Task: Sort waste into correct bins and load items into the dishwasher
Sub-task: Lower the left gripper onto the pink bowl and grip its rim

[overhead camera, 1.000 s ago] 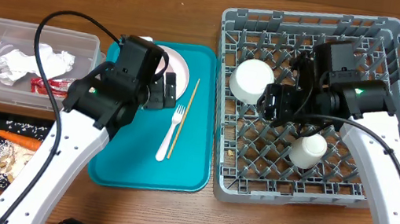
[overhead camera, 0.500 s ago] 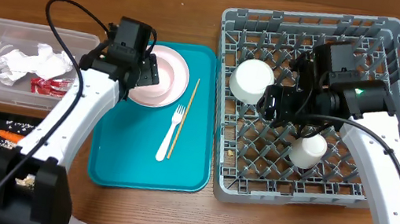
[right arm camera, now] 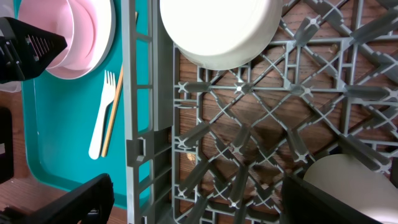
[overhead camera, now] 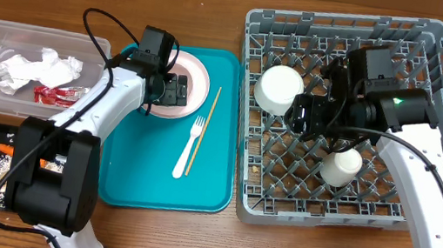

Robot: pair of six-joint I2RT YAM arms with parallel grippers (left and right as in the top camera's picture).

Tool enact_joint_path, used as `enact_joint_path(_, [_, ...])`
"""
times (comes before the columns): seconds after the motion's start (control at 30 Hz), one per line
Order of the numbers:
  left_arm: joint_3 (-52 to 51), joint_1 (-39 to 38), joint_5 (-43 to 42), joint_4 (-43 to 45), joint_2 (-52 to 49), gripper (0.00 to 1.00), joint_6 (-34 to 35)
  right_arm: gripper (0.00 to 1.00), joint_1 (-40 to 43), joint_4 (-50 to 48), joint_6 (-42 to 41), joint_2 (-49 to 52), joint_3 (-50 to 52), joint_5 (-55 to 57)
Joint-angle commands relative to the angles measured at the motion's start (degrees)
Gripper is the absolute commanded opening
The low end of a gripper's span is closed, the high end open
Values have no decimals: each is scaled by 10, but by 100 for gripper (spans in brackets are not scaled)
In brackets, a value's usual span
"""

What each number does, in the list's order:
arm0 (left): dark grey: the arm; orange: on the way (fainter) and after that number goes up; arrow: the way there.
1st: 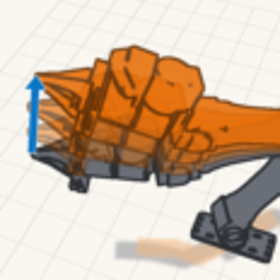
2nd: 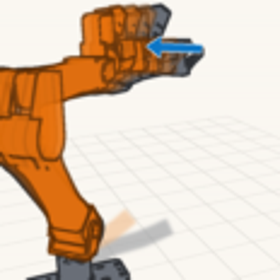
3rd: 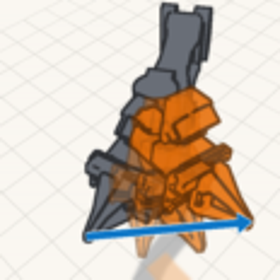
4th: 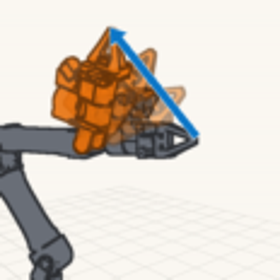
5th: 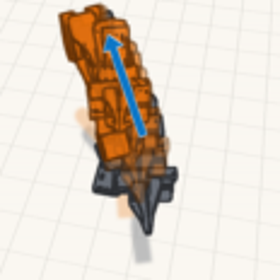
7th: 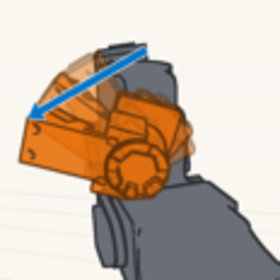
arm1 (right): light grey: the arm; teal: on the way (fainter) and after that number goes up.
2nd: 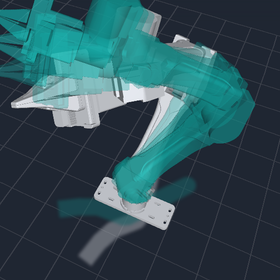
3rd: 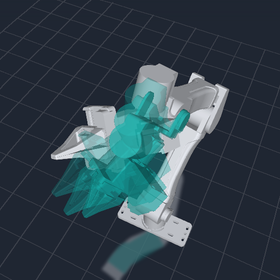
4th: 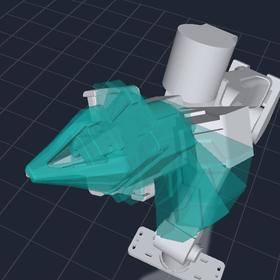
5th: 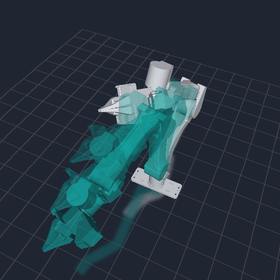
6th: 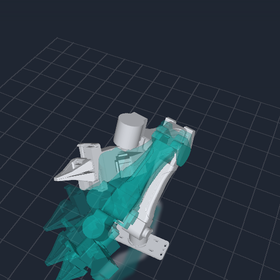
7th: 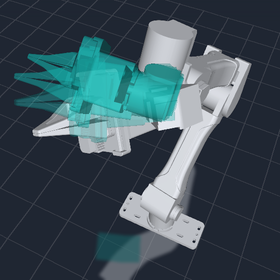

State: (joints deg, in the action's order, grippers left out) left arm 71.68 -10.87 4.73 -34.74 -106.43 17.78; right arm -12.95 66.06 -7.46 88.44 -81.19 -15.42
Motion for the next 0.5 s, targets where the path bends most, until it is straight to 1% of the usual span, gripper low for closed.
enact_joint_path(0.0, [8, 0, 8, -3, -8, 98, -11, 89, -2, -1, 2, -1, -2, 4])
enact_joint_path(0.1, [8, 0, 8, 10, -8, 70, -11, 89, -2, -1, 2, -1, -2, 4])
enact_joint_path(0.13, [8, 0, 8, 13, -8, 64, -11, 89, -2, -1, 2, -1, -2, 4])
enact_joint_path(0.23, [8, 0, 8, 16, -8, 58, -10, 89, -2, -1, 2, -1, -2, 4])
enact_joint_path(0.47, [7, 0, 1, 16, -8, 58, -9, 89, -2, -1, 2, 4, -2, 5])
